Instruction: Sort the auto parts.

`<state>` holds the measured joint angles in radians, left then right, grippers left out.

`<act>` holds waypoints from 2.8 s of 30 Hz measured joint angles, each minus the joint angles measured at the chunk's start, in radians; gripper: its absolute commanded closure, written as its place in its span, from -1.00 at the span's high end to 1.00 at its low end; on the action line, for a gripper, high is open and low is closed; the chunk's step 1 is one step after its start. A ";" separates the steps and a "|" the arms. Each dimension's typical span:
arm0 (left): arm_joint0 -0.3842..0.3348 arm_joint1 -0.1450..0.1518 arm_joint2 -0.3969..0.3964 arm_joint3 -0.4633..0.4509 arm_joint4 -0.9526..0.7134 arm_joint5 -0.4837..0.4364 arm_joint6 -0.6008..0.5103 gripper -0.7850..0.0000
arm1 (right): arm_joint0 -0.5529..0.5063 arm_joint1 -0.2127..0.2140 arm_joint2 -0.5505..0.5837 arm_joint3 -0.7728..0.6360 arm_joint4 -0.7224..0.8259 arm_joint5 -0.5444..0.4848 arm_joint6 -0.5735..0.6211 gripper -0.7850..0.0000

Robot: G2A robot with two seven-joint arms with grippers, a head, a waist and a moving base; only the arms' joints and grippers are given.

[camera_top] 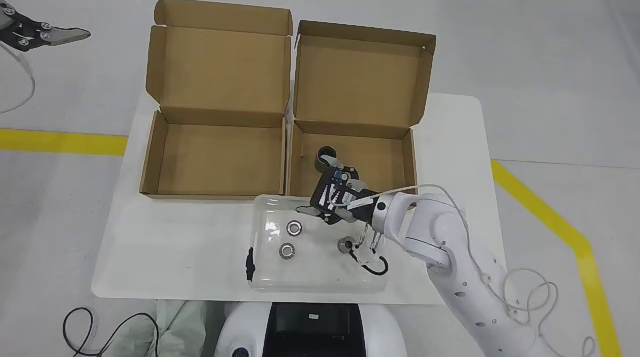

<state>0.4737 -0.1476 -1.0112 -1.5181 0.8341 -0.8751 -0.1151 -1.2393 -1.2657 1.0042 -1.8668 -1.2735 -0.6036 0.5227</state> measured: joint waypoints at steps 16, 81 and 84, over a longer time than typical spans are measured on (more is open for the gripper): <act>0.000 0.000 0.000 0.000 0.000 0.000 0.000 1.00 | -0.006 0.001 0.001 -0.003 -0.007 0.003 -0.004 0.91; 0.000 0.000 0.000 0.000 0.000 0.000 0.000 1.00 | -0.160 0.082 -0.056 0.071 -0.240 -0.116 0.243 -0.72; 0.000 0.000 0.000 0.000 0.000 0.000 0.000 1.00 | -0.158 0.084 -0.054 0.067 -0.234 -0.113 0.247 -1.00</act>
<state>0.4737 -0.1476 -1.0112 -1.5181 0.8341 -0.8751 -0.1151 -1.3969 -1.1819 0.9501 -1.8000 -1.5070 -0.7166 0.7698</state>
